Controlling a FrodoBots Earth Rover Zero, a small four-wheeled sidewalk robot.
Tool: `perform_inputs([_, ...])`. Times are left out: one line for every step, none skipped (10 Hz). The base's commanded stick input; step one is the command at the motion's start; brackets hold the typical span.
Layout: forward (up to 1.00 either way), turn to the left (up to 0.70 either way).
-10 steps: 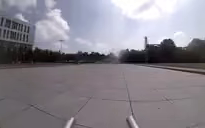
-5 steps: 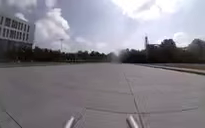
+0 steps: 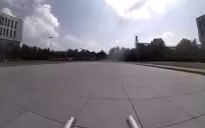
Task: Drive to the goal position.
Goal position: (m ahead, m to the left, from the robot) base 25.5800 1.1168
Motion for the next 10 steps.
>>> perform_inputs([0.7, 0.05])
perform_inputs([0.7, 0.05])
perform_inputs([0.7, 0.05])
perform_inputs([0.7, 0.05])
perform_inputs([0.7, 0.05])
perform_inputs([0.7, 0.05])
perform_inputs([0.7, 0.05])
perform_inputs([0.7, 0.05])
perform_inputs([0.7, 0.05])
perform_inputs([0.7, 0.05])
